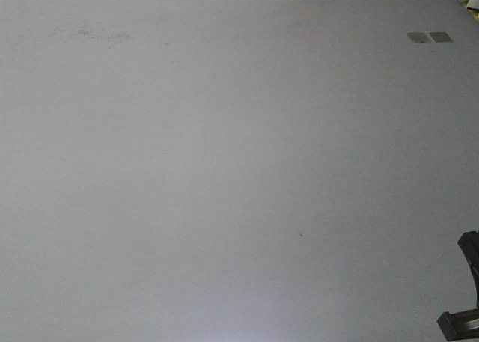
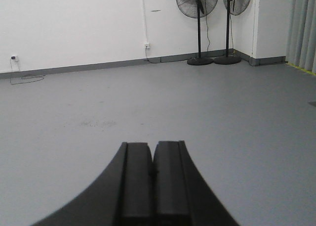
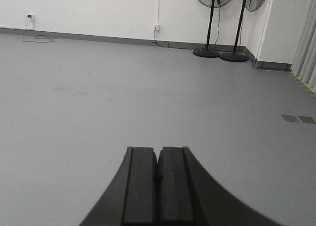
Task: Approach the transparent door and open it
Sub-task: 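Turn the base toward the glass sliding door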
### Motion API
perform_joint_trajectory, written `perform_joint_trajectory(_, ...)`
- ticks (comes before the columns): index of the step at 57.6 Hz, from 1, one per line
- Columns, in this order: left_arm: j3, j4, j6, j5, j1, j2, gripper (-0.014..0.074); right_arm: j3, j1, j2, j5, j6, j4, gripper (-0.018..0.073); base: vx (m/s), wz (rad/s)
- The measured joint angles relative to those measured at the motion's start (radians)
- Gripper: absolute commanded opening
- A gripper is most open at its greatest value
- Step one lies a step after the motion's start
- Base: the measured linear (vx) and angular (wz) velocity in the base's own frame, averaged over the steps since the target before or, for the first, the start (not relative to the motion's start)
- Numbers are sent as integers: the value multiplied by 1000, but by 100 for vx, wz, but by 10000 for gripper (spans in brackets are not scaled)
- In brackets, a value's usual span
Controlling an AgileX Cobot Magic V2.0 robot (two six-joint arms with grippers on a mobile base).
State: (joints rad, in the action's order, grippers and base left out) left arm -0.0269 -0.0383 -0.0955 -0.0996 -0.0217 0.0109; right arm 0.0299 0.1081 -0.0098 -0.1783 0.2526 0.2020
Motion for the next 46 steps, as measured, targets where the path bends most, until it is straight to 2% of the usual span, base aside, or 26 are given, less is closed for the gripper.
perform_joint_trajectory(46, 0, 0, 0, 0, 0, 0, 4, 0, 0, 0, 0, 0, 0, 0, 0, 0)
